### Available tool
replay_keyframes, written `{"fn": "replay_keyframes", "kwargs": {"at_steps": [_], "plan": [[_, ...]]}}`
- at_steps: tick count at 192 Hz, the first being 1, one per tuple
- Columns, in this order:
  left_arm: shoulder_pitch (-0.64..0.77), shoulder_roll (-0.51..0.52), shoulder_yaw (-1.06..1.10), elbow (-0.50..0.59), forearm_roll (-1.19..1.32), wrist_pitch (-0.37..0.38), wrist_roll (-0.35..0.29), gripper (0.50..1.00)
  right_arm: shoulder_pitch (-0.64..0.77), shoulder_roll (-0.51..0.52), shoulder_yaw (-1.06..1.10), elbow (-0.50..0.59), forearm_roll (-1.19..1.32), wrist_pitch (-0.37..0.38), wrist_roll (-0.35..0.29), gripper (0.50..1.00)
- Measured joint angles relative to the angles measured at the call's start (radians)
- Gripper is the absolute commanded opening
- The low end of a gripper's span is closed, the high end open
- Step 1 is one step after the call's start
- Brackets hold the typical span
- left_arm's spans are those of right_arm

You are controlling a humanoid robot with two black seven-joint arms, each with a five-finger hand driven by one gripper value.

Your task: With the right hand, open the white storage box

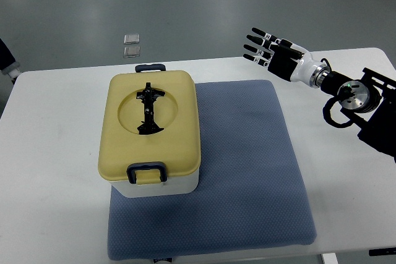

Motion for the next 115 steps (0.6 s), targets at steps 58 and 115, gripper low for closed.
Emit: {"fn": "replay_keyframes", "kwargs": {"at_steps": [58,115], "plan": [[0.018,0.000,0.000,0.003,0.000,0.003,-0.001,1.000,-0.001,0.001,0.014,0.001,-0.120,0.001,0.010,0.926],[-0.035,0.000,-0.003,0.028,0.000,0.018,-0.002,1.000,0.009,-0.005,0.017,0.002,-0.130,0.012,0.021,0.926]]}}
